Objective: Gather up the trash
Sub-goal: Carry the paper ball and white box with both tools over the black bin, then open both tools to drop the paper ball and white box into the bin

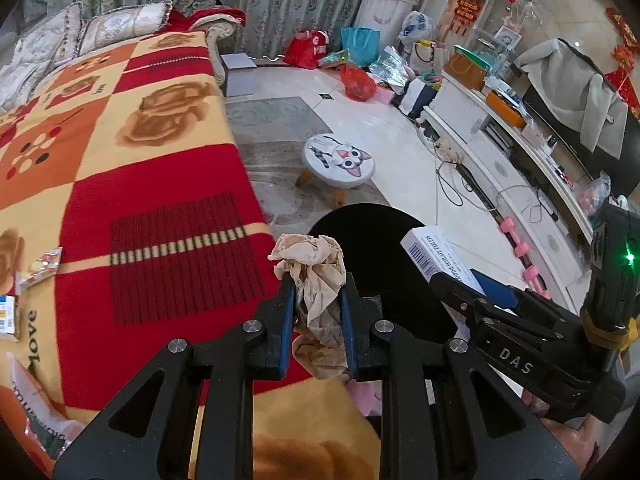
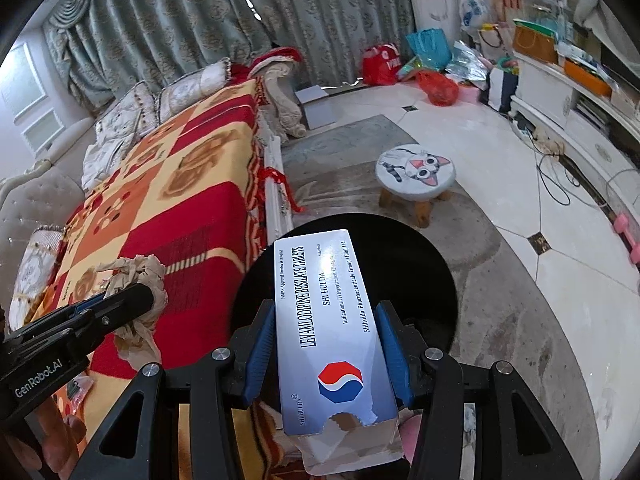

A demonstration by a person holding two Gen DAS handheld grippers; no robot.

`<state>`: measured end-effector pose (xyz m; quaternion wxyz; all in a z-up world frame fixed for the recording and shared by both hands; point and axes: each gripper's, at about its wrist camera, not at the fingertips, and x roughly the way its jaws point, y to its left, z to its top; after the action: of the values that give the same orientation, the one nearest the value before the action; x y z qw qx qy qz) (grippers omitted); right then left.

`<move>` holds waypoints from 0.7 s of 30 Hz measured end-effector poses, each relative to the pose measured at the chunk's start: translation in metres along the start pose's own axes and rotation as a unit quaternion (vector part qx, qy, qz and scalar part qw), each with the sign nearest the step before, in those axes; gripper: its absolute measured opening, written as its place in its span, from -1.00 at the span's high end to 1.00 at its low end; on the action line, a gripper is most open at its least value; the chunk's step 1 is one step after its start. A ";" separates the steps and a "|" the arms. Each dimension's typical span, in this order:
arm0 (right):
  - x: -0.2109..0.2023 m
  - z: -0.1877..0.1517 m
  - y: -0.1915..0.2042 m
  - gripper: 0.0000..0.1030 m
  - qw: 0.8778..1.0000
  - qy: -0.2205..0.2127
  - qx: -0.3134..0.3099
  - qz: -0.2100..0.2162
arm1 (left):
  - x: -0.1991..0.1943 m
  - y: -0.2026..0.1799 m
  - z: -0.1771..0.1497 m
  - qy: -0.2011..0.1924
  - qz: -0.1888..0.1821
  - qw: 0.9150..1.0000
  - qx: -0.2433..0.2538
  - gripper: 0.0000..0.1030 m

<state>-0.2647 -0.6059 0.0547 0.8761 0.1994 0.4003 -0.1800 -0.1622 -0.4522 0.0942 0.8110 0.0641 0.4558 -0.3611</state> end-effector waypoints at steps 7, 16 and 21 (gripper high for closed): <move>0.004 0.003 -0.011 0.05 1.000 0.002 0.013 -0.004 | 0.014 -0.004 0.004 0.004 -0.019 1.000 -0.001 0.63; 0.007 0.010 -0.022 0.05 0.999 -0.007 0.031 -0.004 | 0.024 -0.008 0.004 0.009 -0.041 0.999 0.002 0.36; 0.009 0.008 -0.030 -0.01 0.998 0.000 0.055 -0.001 | 0.022 -0.006 0.001 0.006 -0.048 0.999 -0.011 -0.09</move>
<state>-0.2687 -0.6370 0.0466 0.8637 0.2467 0.3900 -0.2029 -0.1578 -0.4687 0.0785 0.7904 0.0351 0.4675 -0.3943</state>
